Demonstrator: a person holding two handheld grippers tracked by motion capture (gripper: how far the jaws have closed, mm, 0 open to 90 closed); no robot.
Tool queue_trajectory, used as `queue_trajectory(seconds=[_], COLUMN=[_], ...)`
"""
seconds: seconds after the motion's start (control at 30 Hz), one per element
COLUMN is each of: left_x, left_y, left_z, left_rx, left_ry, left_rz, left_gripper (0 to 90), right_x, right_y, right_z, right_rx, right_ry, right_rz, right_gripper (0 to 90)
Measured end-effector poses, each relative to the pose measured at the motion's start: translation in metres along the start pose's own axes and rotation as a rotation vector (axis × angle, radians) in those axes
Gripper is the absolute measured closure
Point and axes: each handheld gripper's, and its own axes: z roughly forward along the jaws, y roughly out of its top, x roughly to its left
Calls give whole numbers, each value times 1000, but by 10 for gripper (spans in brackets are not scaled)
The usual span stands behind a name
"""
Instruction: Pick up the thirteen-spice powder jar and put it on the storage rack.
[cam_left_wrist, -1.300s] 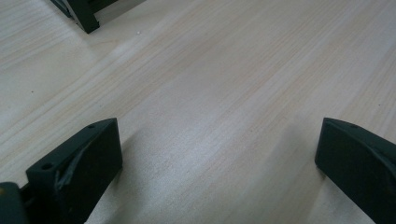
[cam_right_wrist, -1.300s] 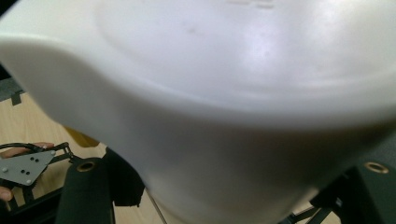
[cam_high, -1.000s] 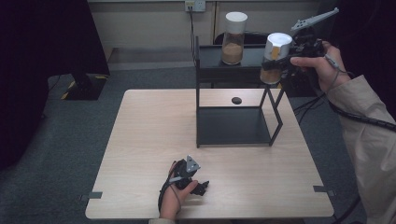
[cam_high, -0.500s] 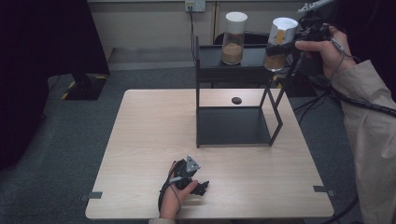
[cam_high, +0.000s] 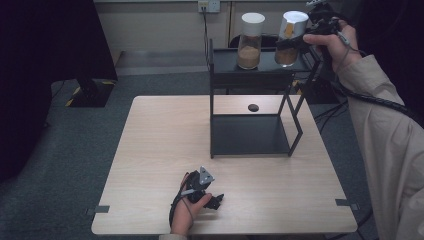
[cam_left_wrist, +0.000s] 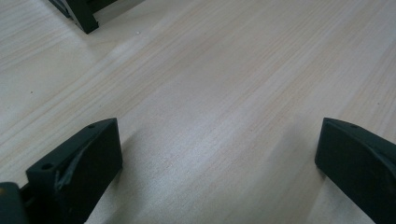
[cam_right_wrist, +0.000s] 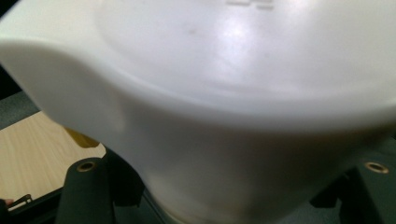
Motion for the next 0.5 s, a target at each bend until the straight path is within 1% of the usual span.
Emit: queue_trajectory(seconds=[0.17, 0.3, 0.33, 0.5], left_x=[0, 0, 0, 0], left_y=[0, 0, 0, 0], left_z=[0, 0, 0, 0], left_rx=[0, 0, 0, 0], left_ry=[-1, -1, -1, -1], left_rz=[1, 1, 1, 1], left_gripper=[0, 0, 0, 0], right_x=[-2, -4, -4, -7], right_y=[4, 6, 6, 4], right_z=[14, 23, 24, 26], right_rx=[7, 21, 25, 13], right_ry=[-7, -5, -6, 0], right_rz=[1, 11, 8, 31], right_gripper=[305, 305, 305, 304])
